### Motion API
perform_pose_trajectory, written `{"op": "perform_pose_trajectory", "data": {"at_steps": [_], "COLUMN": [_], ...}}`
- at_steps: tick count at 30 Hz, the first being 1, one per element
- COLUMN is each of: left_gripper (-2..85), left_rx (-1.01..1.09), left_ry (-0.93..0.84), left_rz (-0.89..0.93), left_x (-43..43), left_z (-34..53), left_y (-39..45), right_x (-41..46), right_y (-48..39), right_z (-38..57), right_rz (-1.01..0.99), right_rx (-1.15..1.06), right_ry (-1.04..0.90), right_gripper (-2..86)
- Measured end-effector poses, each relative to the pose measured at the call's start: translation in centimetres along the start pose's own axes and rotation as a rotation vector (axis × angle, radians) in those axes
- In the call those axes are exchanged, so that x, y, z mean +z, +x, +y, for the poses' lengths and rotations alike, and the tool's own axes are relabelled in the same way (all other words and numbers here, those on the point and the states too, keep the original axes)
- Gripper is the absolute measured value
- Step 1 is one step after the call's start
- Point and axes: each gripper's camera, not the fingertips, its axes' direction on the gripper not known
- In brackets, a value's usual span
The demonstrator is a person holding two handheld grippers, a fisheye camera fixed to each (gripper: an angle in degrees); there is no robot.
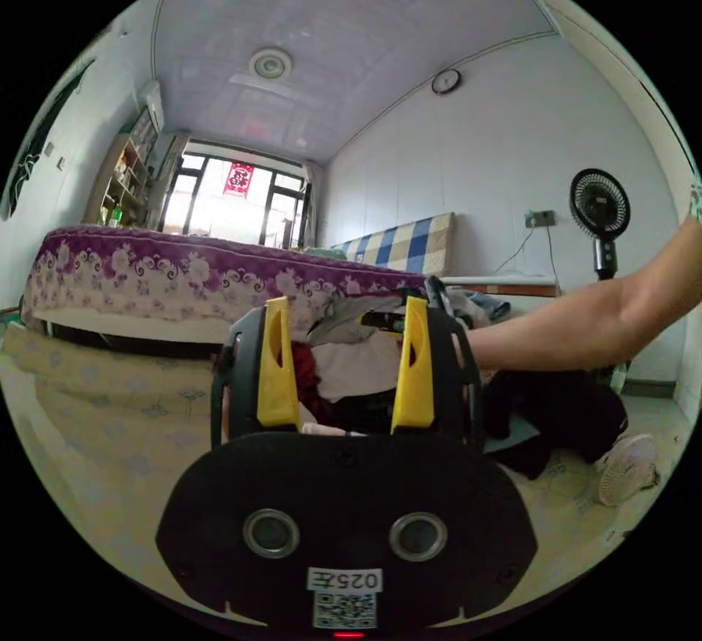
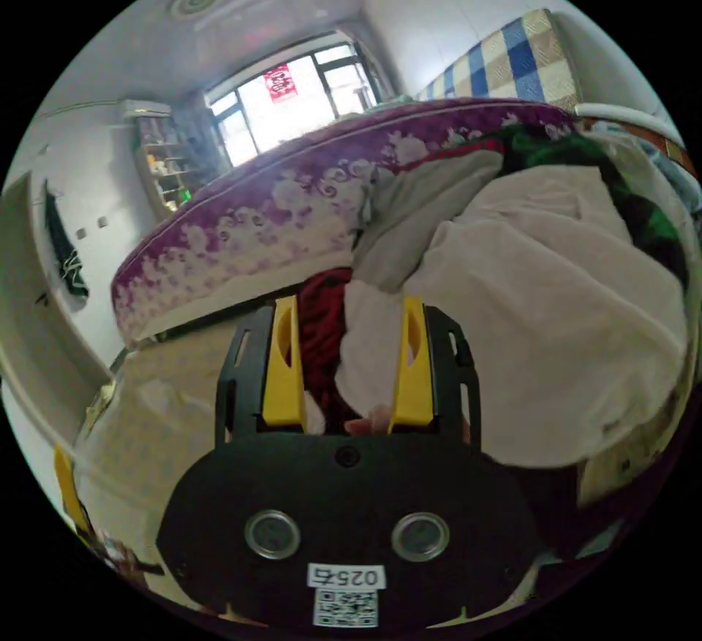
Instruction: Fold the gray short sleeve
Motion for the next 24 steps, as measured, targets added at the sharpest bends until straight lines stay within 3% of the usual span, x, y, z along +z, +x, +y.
{"op": "perform_pose_trajectory", "data": {"at_steps": [4, 7, 10, 12, 17, 21, 24], "left_gripper": [17.6, 18.0, 18.1, 18.3, 18.2, 16.1, 9.0], "left_rx": [0.075, 0.061, 0.137, 0.206, 0.378, 0.306, 0.248], "left_ry": [-0.089, -0.154, -0.177, -0.201, -0.21, -0.188, -0.195], "left_rz": [-0.019, 0.029, 0.068, 0.088, 0.081, -0.067, -0.138], "left_x": [5.1, 9.4, 13.0, 15.5, 21.7, 21.6, 16.1], "left_z": [2.9, 4.2, 4.2, 4.1, 2.0, -0.1, -2.1], "left_y": [-1.0, -1.8, -1.0, -0.1, 2.8, 3.3, 3.7], "right_x": [6.5, 9.6, 9.3, 6.9, -7.8, -16.9, -22.0], "right_y": [1.9, 3.2, 4.6, 4.1, -4.2, -9.5, -12.5], "right_z": [-3.3, -6.3, -8.5, -9.1, -8.6, -5.8, -2.9], "right_rz": [0.016, 0.073, -0.07, -0.272, -0.612, -0.676, -0.662], "right_rx": [0.15, 0.179, 0.187, 0.166, -0.276, -0.442, -0.532], "right_ry": [0.037, -0.036, -0.141, -0.148, -0.223, -0.19, -0.149], "right_gripper": [13.8, 8.4, 1.1, -0.1, -0.7, -0.8, -0.7]}}
